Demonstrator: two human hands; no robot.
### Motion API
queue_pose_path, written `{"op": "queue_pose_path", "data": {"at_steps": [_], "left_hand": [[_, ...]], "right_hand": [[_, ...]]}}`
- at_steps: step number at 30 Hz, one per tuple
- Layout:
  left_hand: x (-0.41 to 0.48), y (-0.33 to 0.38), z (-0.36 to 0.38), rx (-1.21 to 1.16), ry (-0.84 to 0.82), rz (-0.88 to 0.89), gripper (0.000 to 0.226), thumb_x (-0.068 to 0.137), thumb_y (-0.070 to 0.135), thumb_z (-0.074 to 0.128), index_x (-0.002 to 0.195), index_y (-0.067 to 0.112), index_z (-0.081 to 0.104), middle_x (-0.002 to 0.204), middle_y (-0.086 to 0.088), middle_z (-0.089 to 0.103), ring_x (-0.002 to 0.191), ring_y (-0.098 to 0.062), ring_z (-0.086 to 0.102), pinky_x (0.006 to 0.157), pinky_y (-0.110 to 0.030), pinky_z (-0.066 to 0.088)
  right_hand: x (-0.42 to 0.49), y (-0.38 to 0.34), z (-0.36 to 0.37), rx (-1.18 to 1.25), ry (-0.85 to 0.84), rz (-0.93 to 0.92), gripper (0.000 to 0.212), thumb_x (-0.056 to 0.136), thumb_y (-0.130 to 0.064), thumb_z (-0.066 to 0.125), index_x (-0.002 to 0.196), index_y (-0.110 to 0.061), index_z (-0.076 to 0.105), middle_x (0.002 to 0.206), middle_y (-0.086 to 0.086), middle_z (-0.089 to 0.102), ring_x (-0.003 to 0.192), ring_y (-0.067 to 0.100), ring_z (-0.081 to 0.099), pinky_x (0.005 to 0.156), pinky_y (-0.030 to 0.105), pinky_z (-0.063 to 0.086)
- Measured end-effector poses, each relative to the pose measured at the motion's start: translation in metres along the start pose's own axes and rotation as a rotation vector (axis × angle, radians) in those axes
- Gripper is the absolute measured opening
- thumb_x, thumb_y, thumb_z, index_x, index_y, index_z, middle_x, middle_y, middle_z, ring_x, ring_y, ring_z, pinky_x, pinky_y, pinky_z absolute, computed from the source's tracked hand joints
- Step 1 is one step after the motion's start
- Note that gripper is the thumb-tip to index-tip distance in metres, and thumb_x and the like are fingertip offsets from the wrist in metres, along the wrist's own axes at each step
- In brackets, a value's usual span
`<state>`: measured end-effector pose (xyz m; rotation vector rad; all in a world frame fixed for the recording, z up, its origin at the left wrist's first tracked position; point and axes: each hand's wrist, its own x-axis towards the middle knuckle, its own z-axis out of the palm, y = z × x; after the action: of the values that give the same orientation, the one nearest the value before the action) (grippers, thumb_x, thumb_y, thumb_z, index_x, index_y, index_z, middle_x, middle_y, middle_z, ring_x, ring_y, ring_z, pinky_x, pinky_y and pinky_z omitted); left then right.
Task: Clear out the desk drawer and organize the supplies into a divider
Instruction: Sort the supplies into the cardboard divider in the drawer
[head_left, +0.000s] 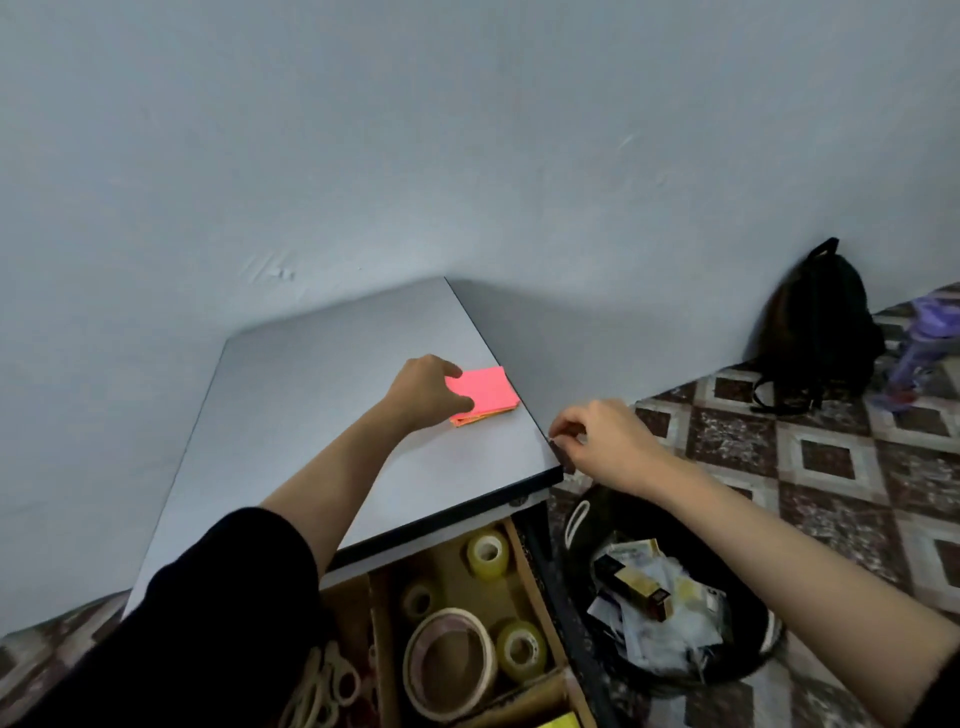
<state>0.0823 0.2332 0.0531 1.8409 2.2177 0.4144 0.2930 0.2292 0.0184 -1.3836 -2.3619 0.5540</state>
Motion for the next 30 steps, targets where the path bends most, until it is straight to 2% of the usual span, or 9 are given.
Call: {"op": "queue_pose_path", "data": {"at_steps": [3, 8, 12, 15, 20, 24, 27, 30], "left_hand": [[0.020, 0.004, 0.006, 0.049, -0.114, 0.000, 0.069, 0.076, 0.026, 0.074, 0.137, 0.012, 0.045, 0.142, -0.004, 0.044, 0.131, -0.020, 0.038, 0.102, -0.024, 0.031], [0.041, 0.006, 0.014, 0.009, -0.219, 0.005, 0.073, 0.072, 0.025, 0.078, 0.137, 0.017, 0.045, 0.139, -0.003, 0.045, 0.126, -0.021, 0.042, 0.101, -0.026, 0.033], [0.047, 0.009, 0.019, -0.034, -0.215, 0.031, 0.079, 0.072, 0.026, 0.079, 0.140, 0.014, 0.040, 0.140, -0.002, 0.046, 0.127, -0.020, 0.043, 0.105, -0.026, 0.033], [0.048, 0.009, 0.021, -0.026, -0.173, 0.051, 0.079, 0.074, 0.031, 0.077, 0.141, 0.013, 0.038, 0.140, -0.003, 0.048, 0.126, -0.020, 0.044, 0.101, -0.024, 0.033], [0.046, 0.005, 0.025, -0.009, -0.171, 0.069, 0.083, 0.075, 0.039, 0.075, 0.143, 0.015, 0.033, 0.140, -0.003, 0.046, 0.126, -0.021, 0.044, 0.098, -0.024, 0.033], [0.045, 0.004, 0.026, -0.053, -0.148, 0.093, 0.087, 0.071, 0.027, 0.080, 0.142, 0.019, 0.031, 0.134, -0.004, 0.049, 0.116, -0.022, 0.049, 0.086, -0.021, 0.036], [0.043, 0.004, 0.026, -0.072, -0.081, 0.096, 0.087, 0.069, 0.026, 0.081, 0.140, 0.017, 0.032, 0.130, -0.006, 0.051, 0.109, -0.023, 0.051, 0.084, -0.025, 0.040], [0.042, 0.001, 0.027, -0.056, -0.082, 0.102, 0.089, 0.069, 0.029, 0.081, 0.141, 0.017, 0.030, 0.131, -0.006, 0.052, 0.111, -0.024, 0.051, 0.088, -0.029, 0.042]], "right_hand": [[0.002, 0.008, -0.004, 0.037, -0.010, 0.012, 0.022, 0.091, -0.018, 0.056, 0.108, -0.014, 0.069, 0.109, 0.003, 0.069, 0.104, 0.019, 0.061, 0.093, 0.032, 0.047], [-0.002, 0.021, 0.004, 0.064, -0.042, 0.013, 0.019, 0.089, -0.022, 0.058, 0.103, -0.017, 0.070, 0.103, 0.002, 0.070, 0.097, 0.018, 0.062, 0.088, 0.033, 0.049], [-0.006, 0.026, 0.009, 0.059, -0.056, 0.019, 0.019, 0.090, -0.023, 0.057, 0.103, -0.017, 0.069, 0.100, 0.000, 0.070, 0.085, 0.013, 0.060, 0.081, 0.028, 0.049], [-0.008, 0.027, 0.012, 0.069, -0.067, 0.009, 0.021, 0.091, -0.022, 0.056, 0.107, -0.015, 0.068, 0.102, 0.001, 0.070, 0.074, 0.008, 0.054, 0.079, 0.027, 0.049], [-0.011, 0.028, 0.017, 0.049, -0.087, 0.001, 0.022, 0.093, -0.023, 0.055, 0.110, -0.016, 0.066, 0.106, -0.001, 0.068, 0.087, 0.009, 0.051, 0.084, 0.025, 0.042], [-0.010, 0.031, 0.020, 0.040, -0.089, 0.005, 0.022, 0.092, -0.025, 0.055, 0.109, -0.017, 0.066, 0.103, -0.002, 0.068, 0.085, 0.007, 0.045, 0.085, 0.025, 0.039], [-0.009, 0.030, 0.019, 0.058, -0.102, 0.013, 0.023, 0.092, -0.025, 0.055, 0.109, -0.016, 0.066, 0.103, -0.001, 0.068, 0.090, 0.010, 0.053, 0.086, 0.028, 0.044], [-0.008, 0.028, 0.017, 0.090, -0.101, 0.019, 0.023, 0.091, -0.022, 0.056, 0.109, -0.014, 0.067, 0.104, 0.002, 0.068, 0.095, 0.016, 0.061, 0.086, 0.034, 0.050]]}}
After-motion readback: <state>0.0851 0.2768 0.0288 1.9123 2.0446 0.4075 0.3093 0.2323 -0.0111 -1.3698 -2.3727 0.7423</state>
